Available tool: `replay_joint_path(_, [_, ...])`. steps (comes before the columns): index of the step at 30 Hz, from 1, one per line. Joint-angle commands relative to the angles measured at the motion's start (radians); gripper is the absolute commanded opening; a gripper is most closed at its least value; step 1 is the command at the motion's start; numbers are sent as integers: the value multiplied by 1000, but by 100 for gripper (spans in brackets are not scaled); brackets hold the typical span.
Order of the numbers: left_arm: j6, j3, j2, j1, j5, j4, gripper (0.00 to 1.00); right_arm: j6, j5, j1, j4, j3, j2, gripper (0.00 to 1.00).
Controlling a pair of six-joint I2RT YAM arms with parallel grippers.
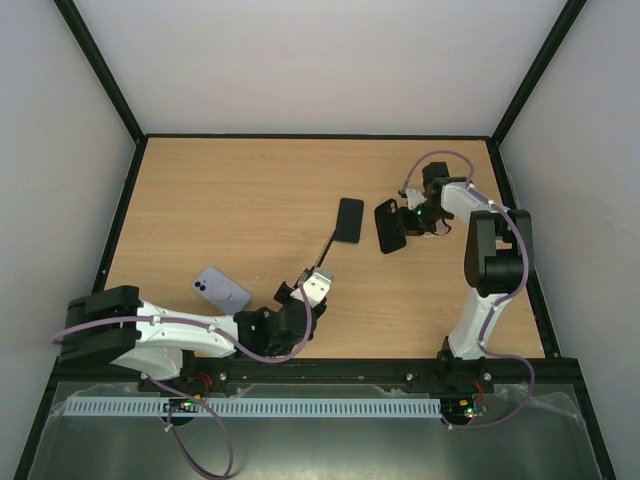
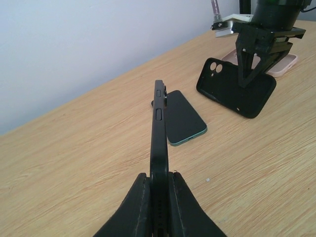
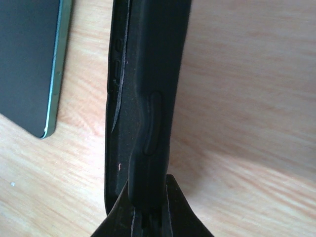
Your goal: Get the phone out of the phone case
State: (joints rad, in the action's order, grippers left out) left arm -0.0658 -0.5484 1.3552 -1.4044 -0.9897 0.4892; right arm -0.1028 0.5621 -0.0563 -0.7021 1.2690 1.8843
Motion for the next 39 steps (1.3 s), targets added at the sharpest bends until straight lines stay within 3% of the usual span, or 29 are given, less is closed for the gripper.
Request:
replay_joint_path(1, [-48, 12, -54, -8, -45, 4, 3, -49, -131, 55, 0, 85, 57, 2])
replay_joint_path(8, [-61, 31, -83, -8, -38, -1, 3, -111, -250, 137, -77, 242, 163, 2])
replay_joint_path(18, [-61, 37, -67, -8, -36, 16, 3, -133, -271, 225, -153, 407, 202, 2])
replay_joint_path(21, [-53, 37, -66, -8, -37, 20, 3, -165, -201, 230, -198, 431, 199, 2])
replay_joint_path(29, [-20, 31, -53, 1, -38, 28, 3, -265, 159, 217, -350, 444, 203, 2])
replay_joint_path(34, [6, 27, -41, 49, -16, 28, 3, -208, 156, 213, -316, 426, 262, 3])
replay_joint_path(39, [30, 18, -26, 107, 22, 21, 3, -135, 44, 213, -211, 402, 271, 19])
